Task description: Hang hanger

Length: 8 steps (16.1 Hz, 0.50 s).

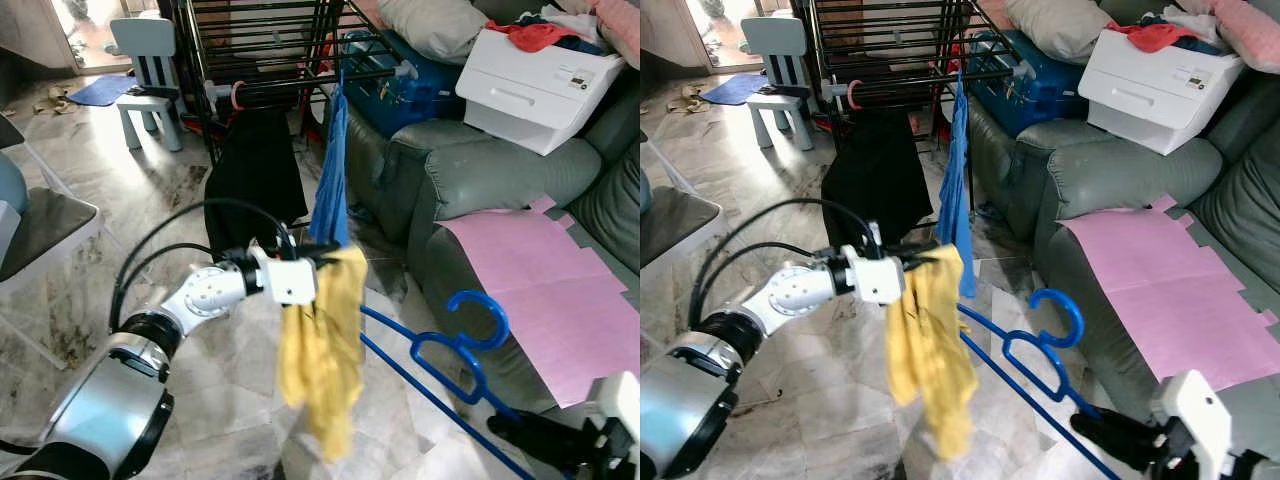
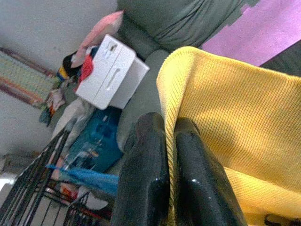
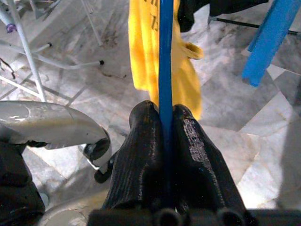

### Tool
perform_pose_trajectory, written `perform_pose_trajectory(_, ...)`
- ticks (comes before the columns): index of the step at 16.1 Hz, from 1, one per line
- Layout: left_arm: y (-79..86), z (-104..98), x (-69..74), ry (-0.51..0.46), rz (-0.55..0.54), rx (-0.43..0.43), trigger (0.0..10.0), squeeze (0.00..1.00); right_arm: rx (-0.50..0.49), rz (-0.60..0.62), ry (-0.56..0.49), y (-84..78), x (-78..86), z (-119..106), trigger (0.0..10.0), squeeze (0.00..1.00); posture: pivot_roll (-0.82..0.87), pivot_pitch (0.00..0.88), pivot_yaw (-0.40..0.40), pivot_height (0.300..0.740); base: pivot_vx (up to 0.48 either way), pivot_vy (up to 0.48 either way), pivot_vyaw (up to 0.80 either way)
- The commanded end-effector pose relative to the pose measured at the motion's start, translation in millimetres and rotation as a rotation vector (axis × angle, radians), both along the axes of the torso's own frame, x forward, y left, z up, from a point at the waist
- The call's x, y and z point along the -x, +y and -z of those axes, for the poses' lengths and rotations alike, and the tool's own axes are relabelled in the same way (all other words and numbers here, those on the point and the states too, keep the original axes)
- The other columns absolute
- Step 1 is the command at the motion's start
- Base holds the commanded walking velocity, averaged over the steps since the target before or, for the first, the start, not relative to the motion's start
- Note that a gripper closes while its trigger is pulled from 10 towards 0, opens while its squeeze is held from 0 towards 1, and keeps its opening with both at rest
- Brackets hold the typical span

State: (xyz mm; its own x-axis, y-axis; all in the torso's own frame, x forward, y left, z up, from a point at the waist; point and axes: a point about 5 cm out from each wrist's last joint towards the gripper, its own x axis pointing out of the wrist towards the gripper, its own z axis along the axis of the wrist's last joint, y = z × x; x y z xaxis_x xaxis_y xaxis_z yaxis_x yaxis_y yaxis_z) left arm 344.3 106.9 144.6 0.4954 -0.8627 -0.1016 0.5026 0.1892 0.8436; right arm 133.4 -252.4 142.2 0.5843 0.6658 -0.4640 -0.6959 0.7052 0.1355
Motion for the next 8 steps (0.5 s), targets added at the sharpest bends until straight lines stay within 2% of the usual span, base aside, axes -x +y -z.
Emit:
perform_pose_trajectory(1,0.9,-14.4,-7.3,-0.047,-0.032,0.035,10.0,0.00,-0.008,-0.034,-0.009,1.7,0.7,-6.5,10.0,0.00,-0.02,0.000,0.008,0.740,0.000,0.000,0.00)
perform_pose_trajectory(5,1.2,-15.2,-8.6,-0.033,-0.054,0.070,10.0,0.00,-0.026,-0.052,-0.013,6.4,-0.7,-7.9,10.0,0.00,-0.02,0.000,0.008,0.740,0.000,0.000,0.00)
perform_pose_trajectory(8,-8.6,-15.1,-1.5,0.019,0.039,0.122,10.0,0.00,-0.021,-0.039,-0.025,4.8,-7.9,-3.7,10.0,0.00,-0.01,0.000,0.005,0.740,0.000,0.000,0.00)
